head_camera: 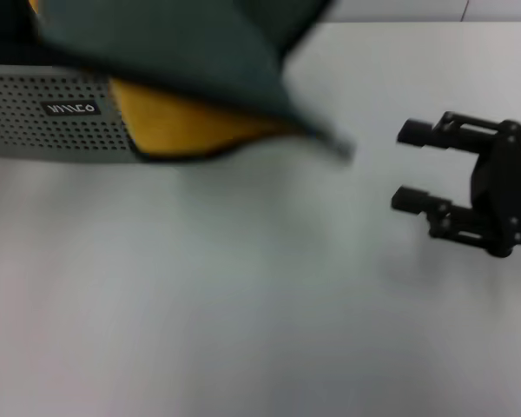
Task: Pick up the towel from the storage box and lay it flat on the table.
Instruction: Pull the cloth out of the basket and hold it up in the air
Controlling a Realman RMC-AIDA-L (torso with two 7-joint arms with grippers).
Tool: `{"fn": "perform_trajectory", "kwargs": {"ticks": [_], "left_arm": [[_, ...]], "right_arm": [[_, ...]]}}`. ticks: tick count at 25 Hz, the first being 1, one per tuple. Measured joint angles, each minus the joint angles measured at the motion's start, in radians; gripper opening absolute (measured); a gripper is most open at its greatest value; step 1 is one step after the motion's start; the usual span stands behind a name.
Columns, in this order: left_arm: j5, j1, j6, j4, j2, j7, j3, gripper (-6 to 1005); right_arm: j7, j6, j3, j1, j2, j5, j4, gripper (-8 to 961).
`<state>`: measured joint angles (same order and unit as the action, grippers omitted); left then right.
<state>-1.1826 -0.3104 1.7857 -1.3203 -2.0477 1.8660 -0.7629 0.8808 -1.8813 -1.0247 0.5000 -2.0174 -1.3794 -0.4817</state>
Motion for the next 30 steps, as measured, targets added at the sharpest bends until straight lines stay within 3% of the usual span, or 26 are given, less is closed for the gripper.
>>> {"fn": "perform_trajectory", "kwargs": {"ticks": [9,12,23,30], "left_arm": [[0.009,-0.022,0.145,0.106,-0.002,-0.044,-0.021,13],[0.002,-0.03,0.19,0.152,0.001,-0.097,-0.069,14],[-0.043,-0.066,0.199,0.331,0.005,-0.27,-0.119,15],[-0.085,-0.07,0.2,0.354,0.0,-0.364,-0.128,16]], "right_arm": [[-0.044,-0.051,-0.002,-0.005,-0.006,0.098,0.033,600],[-0.062,-0.05,-0.003,0.015,-0.007,0.139,0.084,600],[-0.05,-0.118,-0.01,0.066,-0.011,0.166,0.148,600],[-0.049,-0.157,-0.003,0.052,-0.009,0.229,0.171,600]]}}
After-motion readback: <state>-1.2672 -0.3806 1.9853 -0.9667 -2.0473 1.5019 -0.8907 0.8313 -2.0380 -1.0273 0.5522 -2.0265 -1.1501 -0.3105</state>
